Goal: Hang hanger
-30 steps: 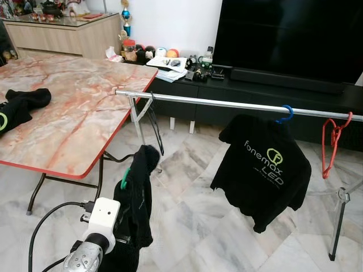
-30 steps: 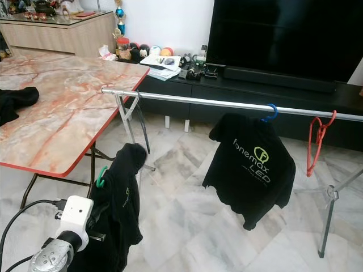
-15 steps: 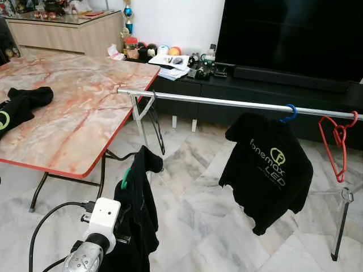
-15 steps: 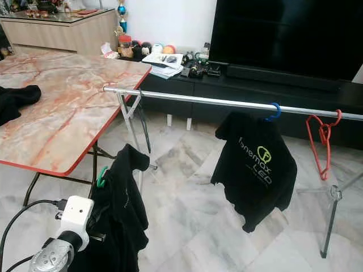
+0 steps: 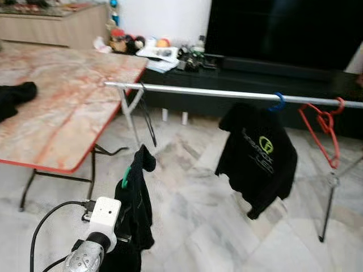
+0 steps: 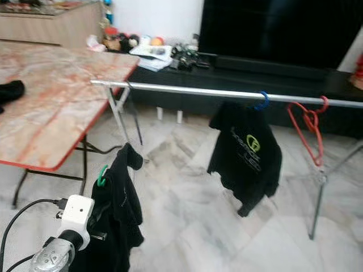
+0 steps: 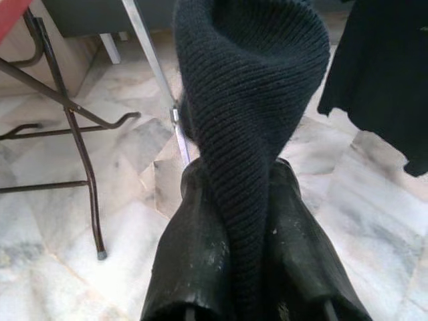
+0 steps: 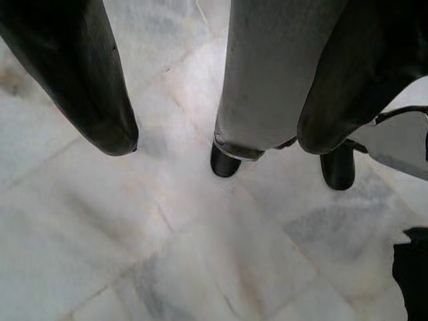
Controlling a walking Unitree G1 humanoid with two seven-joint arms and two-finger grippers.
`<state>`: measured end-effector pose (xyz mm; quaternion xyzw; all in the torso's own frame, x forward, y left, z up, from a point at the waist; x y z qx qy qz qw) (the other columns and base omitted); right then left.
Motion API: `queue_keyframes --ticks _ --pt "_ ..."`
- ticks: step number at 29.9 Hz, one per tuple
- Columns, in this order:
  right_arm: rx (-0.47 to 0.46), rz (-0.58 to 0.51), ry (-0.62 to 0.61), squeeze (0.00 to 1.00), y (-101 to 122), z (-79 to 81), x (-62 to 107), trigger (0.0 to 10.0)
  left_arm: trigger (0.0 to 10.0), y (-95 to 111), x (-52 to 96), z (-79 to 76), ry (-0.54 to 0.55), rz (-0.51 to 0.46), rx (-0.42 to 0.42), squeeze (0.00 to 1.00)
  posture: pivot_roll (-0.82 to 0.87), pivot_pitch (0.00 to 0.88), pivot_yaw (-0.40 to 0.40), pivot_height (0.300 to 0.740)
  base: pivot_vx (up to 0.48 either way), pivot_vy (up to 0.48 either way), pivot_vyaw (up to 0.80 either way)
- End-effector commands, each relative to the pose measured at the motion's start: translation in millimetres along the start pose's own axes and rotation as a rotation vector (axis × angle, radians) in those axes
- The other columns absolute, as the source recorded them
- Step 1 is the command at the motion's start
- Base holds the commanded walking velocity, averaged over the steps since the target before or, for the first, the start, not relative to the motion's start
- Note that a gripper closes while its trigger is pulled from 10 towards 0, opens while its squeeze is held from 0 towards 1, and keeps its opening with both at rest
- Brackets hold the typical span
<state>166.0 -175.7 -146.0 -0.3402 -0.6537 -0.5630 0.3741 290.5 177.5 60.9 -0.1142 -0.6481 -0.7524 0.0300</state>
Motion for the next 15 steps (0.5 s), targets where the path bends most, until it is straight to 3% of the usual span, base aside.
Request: queue_keyframes --ticks 1,15 --pt "-0.011 -0.003 -0.006 0.00 0.1 -0.8 0.1 10.0 10.0 11.2 -0.1 2.9 0.008 -0.043 -0.007 0.00 0.13 0.000 -0.014 0.740 -0.292 0.000 0.00" --pt "-0.037 -0.008 -0.020 0.00 0.1 -1.4 0.2 10.0 10.0 11.2 -1.2 0.9 -0.006 -0.040 -0.008 0.00 0.13 0.000 -0.013 0.740 -0.292 0.000 0.00"
Point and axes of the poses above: a point about 5 cm out from each wrist's last joint towards the gripper, its own x axis pointing back from the gripper into the wrist, its own y axis along the axis of the wrist's last joint, z = x × y, the point moved 5 cm from there along -x, pointing out of the wrist towards the gripper, and after that the axes turned 2 degrees about x, right-handed, at the moved point
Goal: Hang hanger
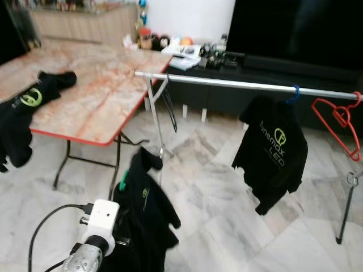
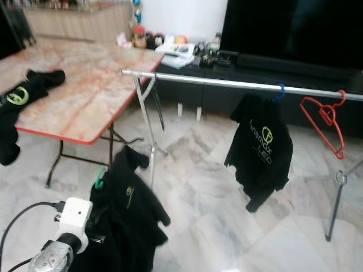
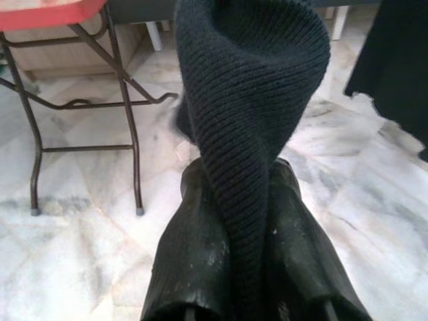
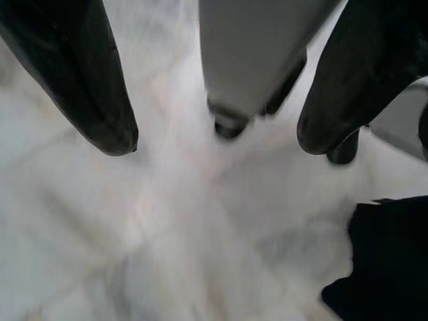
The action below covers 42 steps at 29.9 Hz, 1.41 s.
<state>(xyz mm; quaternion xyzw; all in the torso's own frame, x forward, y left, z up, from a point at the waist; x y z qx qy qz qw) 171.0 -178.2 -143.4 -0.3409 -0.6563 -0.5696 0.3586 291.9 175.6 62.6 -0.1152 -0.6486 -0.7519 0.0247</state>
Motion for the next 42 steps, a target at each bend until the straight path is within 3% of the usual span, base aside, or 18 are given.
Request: queue_keyframes --ticks 1,7,13,19,26,30,32,34,35,37,42 --pt "-0.020 0.015 -0.002 0.00 -5.1 1.7 0.7 10.0 10.0 9.0 -0.1 2.3 0.003 -0.033 -0.008 0.00 0.13 0.000 -0.013 0.740 -0.292 0.000 0.00" --pt "-0.129 0.022 -0.042 0.00 -9.2 -0.5 1.5 10.0 10.0 9.6 0.2 1.1 -0.007 -0.034 -0.005 0.00 0.13 0.000 -0.012 0.740 -0.293 0.000 -0.07" --pt "-0.115 0.016 -0.037 0.00 -8.2 -0.4 1.4 10.0 10.0 9.6 -0.5 0.1 -0.015 -0.029 -0.014 0.00 0.14 0.000 -0.014 0.740 -0.294 0.000 -0.79" --pt "-0.131 -0.028 -0.033 0.00 -2.9 -0.1 1.8 10.0 10.0 11.6 -2.1 -3.5 -0.037 -0.016 -0.035 0.00 0.14 0.000 -0.011 0.740 -0.094 0.000 0.00" --pt "-0.110 -0.138 0.006 0.00 11.8 3.4 3.4 10.0 10.0 30.7 -9.8 -11.7 -0.099 -0.026 -0.046 0.00 0.14 0.001 -0.005 0.740 0.000 0.000 0.00" --pt "-0.116 -0.219 0.049 0.00 22.1 7.9 5.9 10.0 10.0 44.5 -15.9 -23.8 -0.162 -0.014 -0.070 0.00 0.15 0.000 -0.003 0.740 0.000 0.000 0.00" --pt "-0.111 -0.423 0.073 0.00 122.4 -5.2 3.8 10.0 10.0 50.8 -18.0 -30.6 -0.198 -0.011 -0.080 0.00 0.15 0.000 -0.003 0.740 0.000 0.000 0.00" --pt "-0.105 -0.586 0.152 0.00 190.8 -6.8 17.2 10.0 10.0 58.8 -19.8 -39.0 -0.246 -0.007 -0.088 0.00 0.15 0.000 -0.003 0.740 0.000 0.000 0.00" --pt "-0.105 -0.586 0.152 0.00 190.8 -6.8 17.2 10.0 10.0 58.8 -19.8 -39.0 -0.246 -0.007 -0.088 0.00 0.15 0.000 -0.003 0.740 0.000 0.000 0.00" --pt "-0.071 -0.666 0.269 0.00 207.7 1.5 27.2 10.0 10.0 65.6 -22.3 -46.7 -0.288 0.002 -0.100 0.00 0.14 0.000 -0.003 0.740 0.000 0.000 0.00" --pt "-0.036 -0.707 0.398 0.00 215.7 12.6 35.5 10.0 10.0 73.3 -24.8 -55.8 -0.324 0.003 -0.086 0.00 0.13 0.000 -0.005 0.740 0.000 0.000 0.00"
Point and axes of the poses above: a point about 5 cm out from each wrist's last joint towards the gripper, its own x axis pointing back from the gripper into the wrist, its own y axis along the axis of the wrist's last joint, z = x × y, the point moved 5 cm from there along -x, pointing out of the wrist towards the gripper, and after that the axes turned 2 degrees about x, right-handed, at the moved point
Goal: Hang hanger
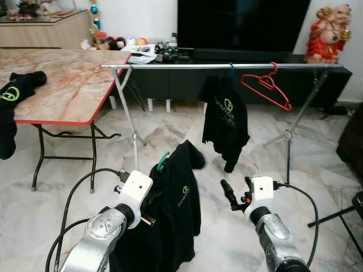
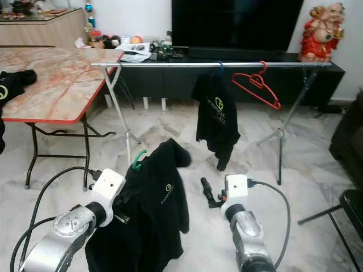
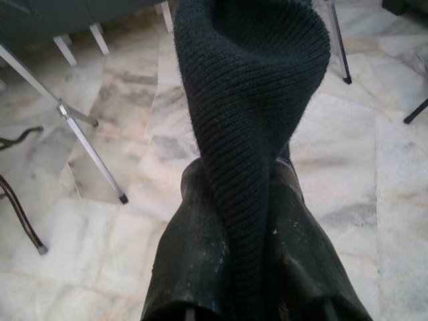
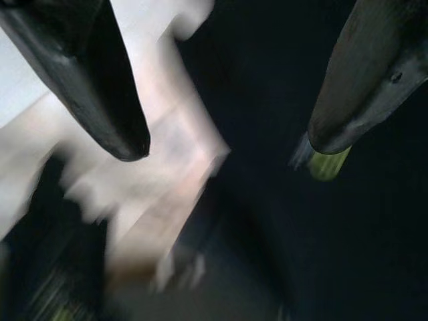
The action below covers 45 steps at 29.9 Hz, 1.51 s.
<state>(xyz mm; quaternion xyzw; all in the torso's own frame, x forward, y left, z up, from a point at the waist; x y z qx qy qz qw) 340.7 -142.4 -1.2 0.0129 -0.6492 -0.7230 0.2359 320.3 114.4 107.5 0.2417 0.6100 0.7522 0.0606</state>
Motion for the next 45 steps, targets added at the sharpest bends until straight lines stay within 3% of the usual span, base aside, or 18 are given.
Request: queue_keyframes --ticks 1,2,7,11,14,23,28,45 --pt "-0.017 0.023 0.083 0.00 -5.6 9.5 1.0 10.0 10.0 17.3 -1.7 -7.4 -0.036 -0.041 -0.009 0.00 0.13 0.000 -0.006 0.740 0.000 0.000 0.00" --pt "-0.003 0.038 0.163 0.00 -8.3 18.7 2.2 10.0 10.0 21.5 -4.4 -13.7 -0.062 -0.039 -0.010 0.00 0.13 0.000 -0.007 0.740 0.000 0.000 0.00" --pt "0.032 0.047 0.183 0.00 -12.8 20.0 5.8 10.0 10.0 34.6 -9.0 -25.9 -0.113 -0.046 -0.007 0.00 0.13 0.000 -0.009 0.740 0.000 0.000 0.00" --pt "-0.051 0.043 0.341 0.00 -17.9 41.1 11.1 10.0 10.0 49.6 -13.0 -40.6 -0.189 -0.075 -0.002 0.00 0.13 0.000 -0.003 0.740 0.000 0.000 0.00" --pt "-0.056 0.056 0.425 0.00 -22.2 51.5 15.5 10.0 10.0 57.9 -16.5 -46.5 -0.215 -0.089 0.001 0.00 0.13 0.000 -0.002 0.740 0.000 0.000 0.00" --pt "-0.027 0.037 0.409 0.00 -15.1 45.0 14.1 10.0 10.0 77.3 -22.7 -62.0 -0.279 -0.120 -0.015 0.00 0.12 0.000 -0.006 0.740 0.000 0.000 0.00" --pt "-0.001 0.002 0.326 0.00 -2.9 31.5 8.3 10.0 10.0 82.9 -21.8 -72.6 -0.314 -0.127 -0.012 0.00 0.13 0.000 -0.017 0.740 0.000 0.000 0.00" --pt "0.033 0.001 0.303 0.00 6.5 39.1 -4.9 10.0 10.0 90.1 -14.0 -93.7 -0.386 -0.137 -0.008 0.00 0.16 0.000 -0.034 0.740 0.000 0.000 0.00"
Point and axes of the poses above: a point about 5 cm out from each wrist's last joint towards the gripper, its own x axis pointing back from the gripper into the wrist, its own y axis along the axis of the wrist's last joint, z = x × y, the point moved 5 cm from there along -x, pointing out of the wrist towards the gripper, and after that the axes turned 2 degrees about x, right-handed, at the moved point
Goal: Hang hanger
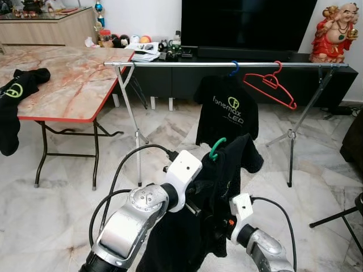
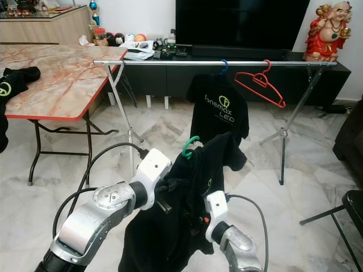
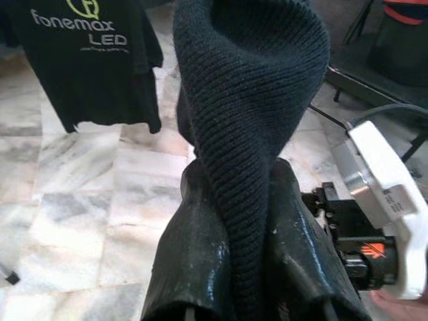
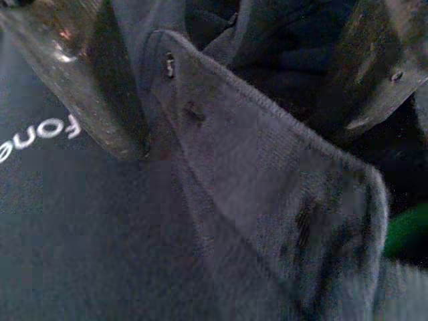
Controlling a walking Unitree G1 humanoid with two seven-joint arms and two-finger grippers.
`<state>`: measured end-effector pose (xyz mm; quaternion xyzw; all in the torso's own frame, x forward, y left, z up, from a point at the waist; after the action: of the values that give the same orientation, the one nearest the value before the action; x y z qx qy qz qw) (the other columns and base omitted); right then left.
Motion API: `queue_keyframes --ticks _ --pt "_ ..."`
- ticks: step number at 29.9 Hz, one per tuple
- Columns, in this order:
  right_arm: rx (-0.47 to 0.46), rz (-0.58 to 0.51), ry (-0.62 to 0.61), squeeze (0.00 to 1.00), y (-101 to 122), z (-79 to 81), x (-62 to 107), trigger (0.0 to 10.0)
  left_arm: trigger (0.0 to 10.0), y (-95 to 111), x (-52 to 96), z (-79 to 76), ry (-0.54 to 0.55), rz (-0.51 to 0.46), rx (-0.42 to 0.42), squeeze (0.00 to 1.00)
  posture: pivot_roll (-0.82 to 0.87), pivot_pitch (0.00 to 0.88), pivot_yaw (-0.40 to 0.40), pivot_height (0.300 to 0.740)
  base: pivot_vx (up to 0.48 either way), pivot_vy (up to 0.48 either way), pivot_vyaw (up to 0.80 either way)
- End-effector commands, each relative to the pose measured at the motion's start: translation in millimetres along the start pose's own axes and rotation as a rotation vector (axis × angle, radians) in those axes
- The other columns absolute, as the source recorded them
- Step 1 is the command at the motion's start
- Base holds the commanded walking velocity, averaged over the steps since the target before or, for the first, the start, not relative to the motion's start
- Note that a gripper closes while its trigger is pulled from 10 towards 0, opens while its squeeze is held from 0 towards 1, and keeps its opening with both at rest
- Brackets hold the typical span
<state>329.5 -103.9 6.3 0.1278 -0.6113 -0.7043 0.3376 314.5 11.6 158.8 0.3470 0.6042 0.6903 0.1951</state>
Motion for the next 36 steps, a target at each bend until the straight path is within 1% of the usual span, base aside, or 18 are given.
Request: queue_keyframes --ticks 1,2,3,4,10,11,16,22,31,33,36 --pt "0.018 -0.008 -0.029 0.00 7.1 -4.7 -3.2 10.0 10.0 16.6 1.6 -9.8 -0.038 -0.050 -0.031 0.00 0.16 0.000 -0.034 0.740 0.000 0.000 0.00" --pt "0.025 -0.018 -0.055 0.00 11.6 -8.8 -4.0 10.0 10.0 13.8 1.7 -11.1 -0.041 -0.042 -0.030 0.00 0.15 0.000 -0.034 0.740 0.000 0.000 0.00" --pt "0.025 -0.018 -0.055 0.00 11.6 -8.8 -4.0 10.0 10.0 13.8 1.7 -11.1 -0.041 -0.042 -0.030 0.00 0.15 0.000 -0.034 0.740 0.000 0.000 0.00" --pt "0.033 -0.015 -0.072 0.00 12.9 -12.0 -3.6 10.0 10.0 11.7 2.0 -10.7 -0.037 -0.033 -0.034 0.00 0.15 0.000 -0.037 0.740 0.000 0.000 0.00" --pt "0.040 -0.002 -0.137 0.00 11.9 -22.7 0.6 10.0 10.0 12.8 2.0 -11.3 -0.037 -0.032 -0.033 0.00 0.16 0.000 -0.039 0.740 0.000 0.000 0.00" --pt "0.039 -0.003 -0.161 0.00 11.8 -25.7 1.8 0.0 10.0 11.8 1.8 -11.6 -0.039 -0.029 -0.033 0.00 0.15 0.000 -0.040 0.740 0.000 0.000 0.00" --pt "0.034 -0.009 -0.196 0.00 12.2 -30.2 3.7 0.0 10.0 7.0 1.9 -10.6 -0.032 -0.016 -0.032 0.00 0.15 0.000 -0.040 0.740 0.000 0.000 0.00" --pt "0.036 -0.007 -0.215 0.00 12.4 -34.2 5.7 0.0 10.0 8.3 2.0 -11.4 -0.037 -0.018 -0.032 0.00 0.15 0.000 -0.042 0.740 0.000 0.000 0.00" --pt "0.030 -0.017 -0.198 0.00 15.5 -32.3 3.4 0.0 10.0 9.4 1.3 -13.4 -0.043 -0.021 -0.032 0.00 0.15 0.000 -0.045 0.740 0.000 0.000 0.00" --pt "0.049 -0.002 -0.172 0.00 13.5 -28.7 2.3 0.0 10.0 9.0 1.3 -13.0 -0.042 -0.020 -0.032 0.00 0.15 0.000 -0.047 0.740 0.000 0.000 0.00" --pt "0.050 -0.001 -0.183 0.00 13.5 -31.2 4.1 0.0 10.0 7.3 2.6 -11.1 -0.037 -0.016 -0.032 0.00 0.15 0.000 -0.047 0.740 0.000 0.000 0.00"
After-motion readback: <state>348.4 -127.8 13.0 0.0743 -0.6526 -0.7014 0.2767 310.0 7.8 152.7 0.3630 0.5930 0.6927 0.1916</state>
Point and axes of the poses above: a point about 5 cm out from each wrist's last joint towards the gripper, its own x axis pointing back from the gripper into the wrist, its own y axis along the axis of the wrist's last joint, z = x × y, the point moved 5 cm from there along -x, pointing out of the wrist towards the gripper, and after that the axes turned 2 degrees about x, right-handed, at the moved point
